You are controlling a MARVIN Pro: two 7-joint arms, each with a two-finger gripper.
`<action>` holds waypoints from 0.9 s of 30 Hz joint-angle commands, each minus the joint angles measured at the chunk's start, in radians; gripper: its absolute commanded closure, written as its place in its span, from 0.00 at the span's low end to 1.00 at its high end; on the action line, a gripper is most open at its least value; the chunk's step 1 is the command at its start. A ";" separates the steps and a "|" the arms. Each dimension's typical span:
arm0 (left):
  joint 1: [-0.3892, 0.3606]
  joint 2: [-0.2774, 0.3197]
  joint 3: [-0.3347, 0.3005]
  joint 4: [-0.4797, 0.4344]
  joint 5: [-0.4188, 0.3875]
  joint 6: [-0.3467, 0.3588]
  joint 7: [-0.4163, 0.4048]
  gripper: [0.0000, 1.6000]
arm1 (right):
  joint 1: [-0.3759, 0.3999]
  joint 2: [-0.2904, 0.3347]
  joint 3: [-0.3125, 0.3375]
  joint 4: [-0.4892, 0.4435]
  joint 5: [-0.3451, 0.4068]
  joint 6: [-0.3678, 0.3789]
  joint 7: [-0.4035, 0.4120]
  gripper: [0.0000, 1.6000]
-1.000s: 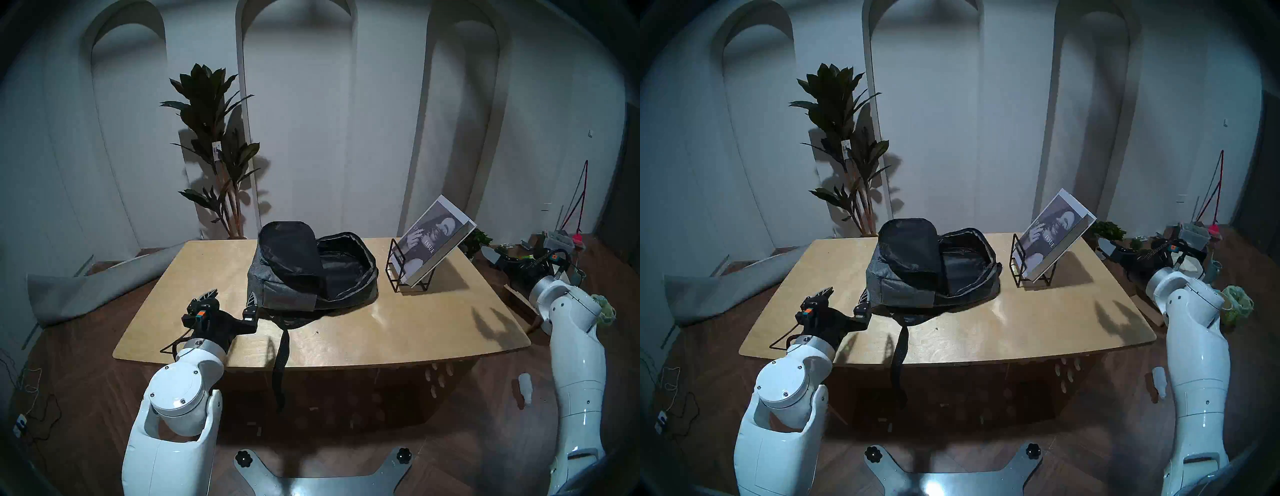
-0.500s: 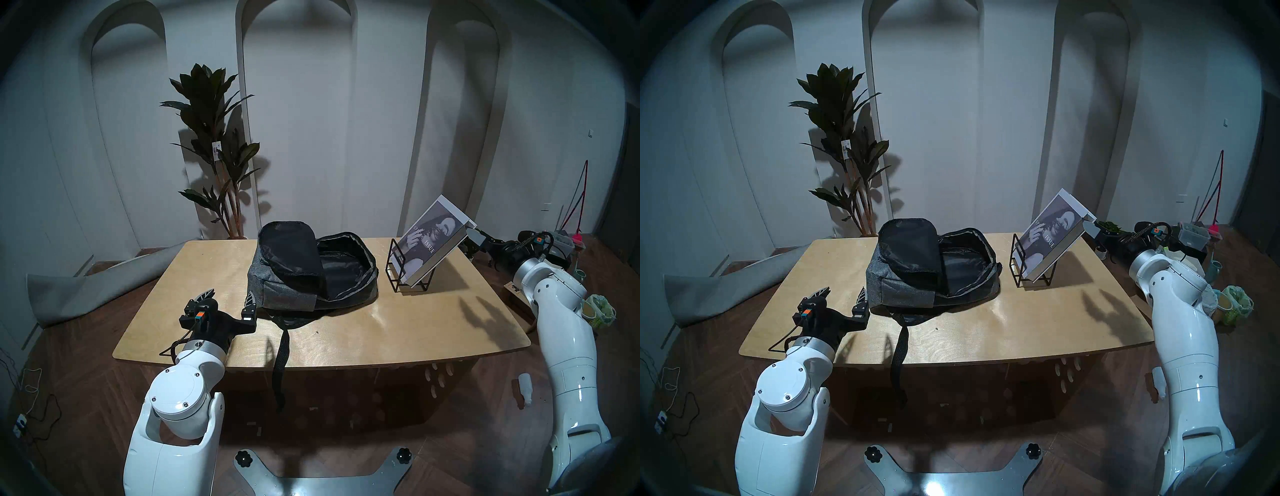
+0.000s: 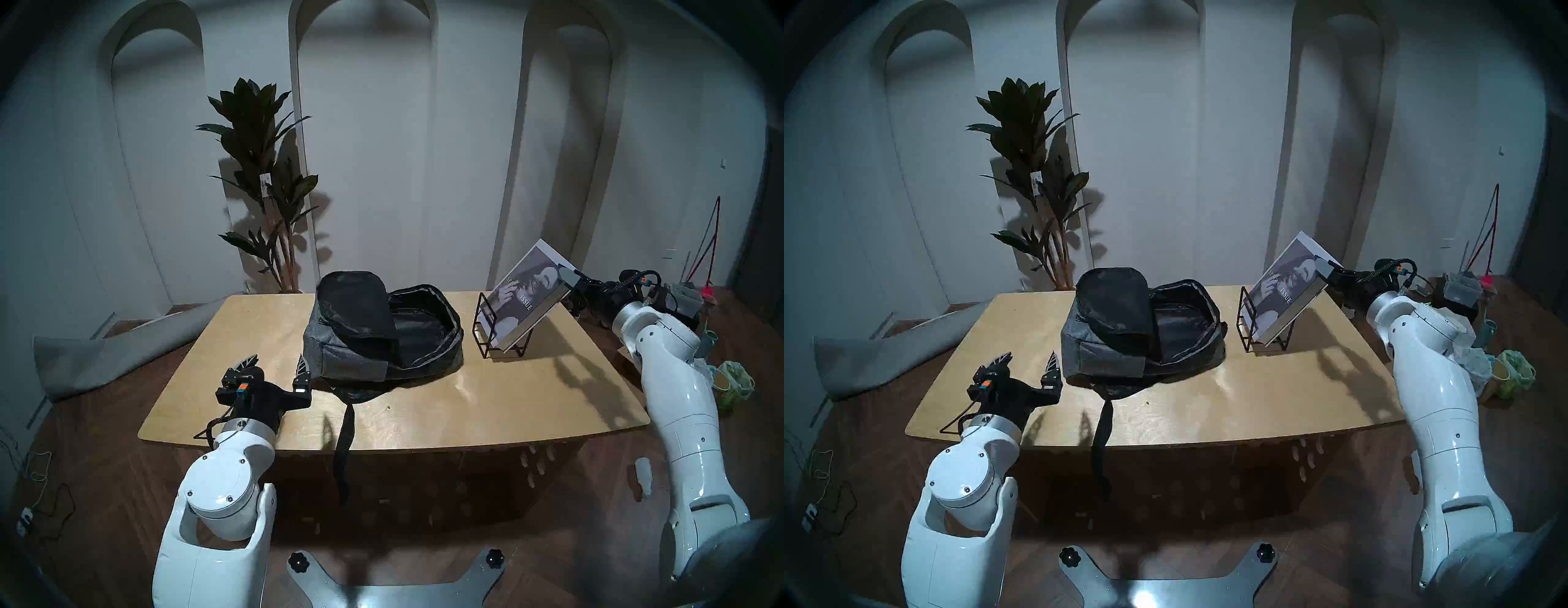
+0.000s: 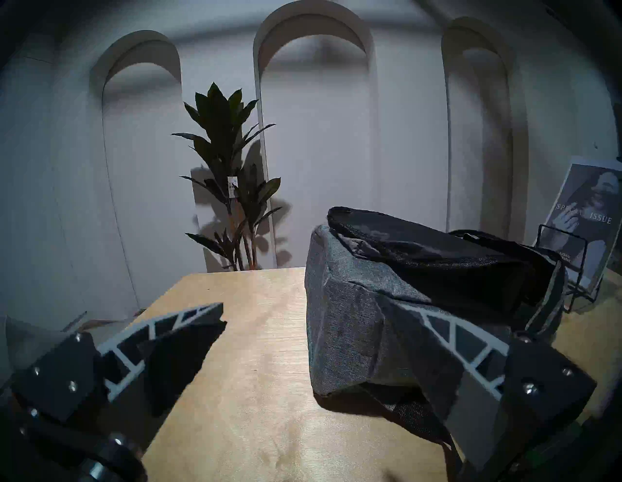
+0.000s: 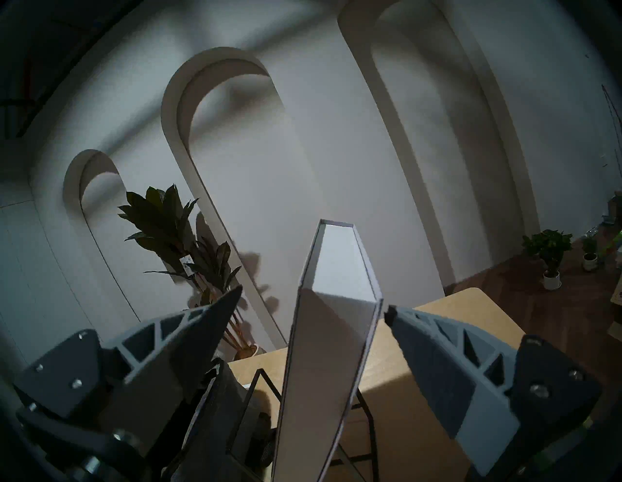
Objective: Put the book into the bag and close the bag
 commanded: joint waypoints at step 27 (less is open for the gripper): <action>-0.017 -0.011 0.025 -0.009 0.019 -0.011 0.034 0.00 | 0.032 0.001 -0.037 0.022 -0.062 -0.032 -0.050 0.00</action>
